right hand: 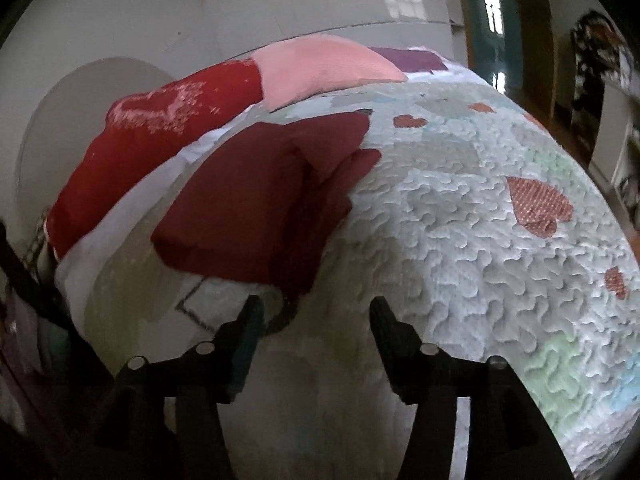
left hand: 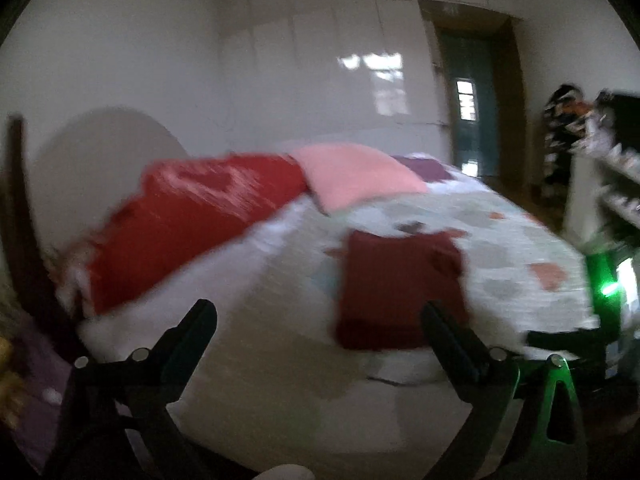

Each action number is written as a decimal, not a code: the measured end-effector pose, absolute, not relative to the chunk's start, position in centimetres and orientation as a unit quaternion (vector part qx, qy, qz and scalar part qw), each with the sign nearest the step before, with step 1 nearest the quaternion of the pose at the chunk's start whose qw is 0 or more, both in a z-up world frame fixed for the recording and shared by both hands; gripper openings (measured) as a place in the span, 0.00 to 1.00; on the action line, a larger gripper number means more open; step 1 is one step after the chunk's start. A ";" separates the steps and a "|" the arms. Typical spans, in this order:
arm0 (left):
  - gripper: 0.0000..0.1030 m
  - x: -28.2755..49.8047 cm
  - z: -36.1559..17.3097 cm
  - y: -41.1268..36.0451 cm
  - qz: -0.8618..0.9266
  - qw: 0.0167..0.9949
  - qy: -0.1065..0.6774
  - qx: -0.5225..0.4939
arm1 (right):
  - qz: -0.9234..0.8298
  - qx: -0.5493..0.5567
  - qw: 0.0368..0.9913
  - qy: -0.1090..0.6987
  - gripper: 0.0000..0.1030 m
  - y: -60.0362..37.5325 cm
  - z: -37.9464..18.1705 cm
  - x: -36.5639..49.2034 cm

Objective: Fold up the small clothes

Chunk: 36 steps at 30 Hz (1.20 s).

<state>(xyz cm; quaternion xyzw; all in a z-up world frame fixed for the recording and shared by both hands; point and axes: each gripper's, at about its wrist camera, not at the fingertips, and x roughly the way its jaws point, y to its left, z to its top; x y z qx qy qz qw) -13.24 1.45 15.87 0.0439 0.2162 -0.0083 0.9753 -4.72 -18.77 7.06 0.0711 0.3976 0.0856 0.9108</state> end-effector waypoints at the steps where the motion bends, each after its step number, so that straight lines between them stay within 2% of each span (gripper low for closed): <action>1: 0.99 -13.1 15.7 1.4 -0.023 0.972 0.233 0.026 | 0.086 0.065 0.912 0.397 0.60 -18.7 6.9 -5.1; 16: 0.99 -11.5 12.1 -1.1 -0.043 0.939 0.342 -0.009 | 0.040 0.059 0.916 0.396 0.65 -22.2 5.9 -8.4; 36: 0.99 -11.0 8.4 -1.7 -0.038 0.918 0.395 -0.002 | 0.030 0.000 0.915 0.401 0.73 -20.4 4.6 -9.2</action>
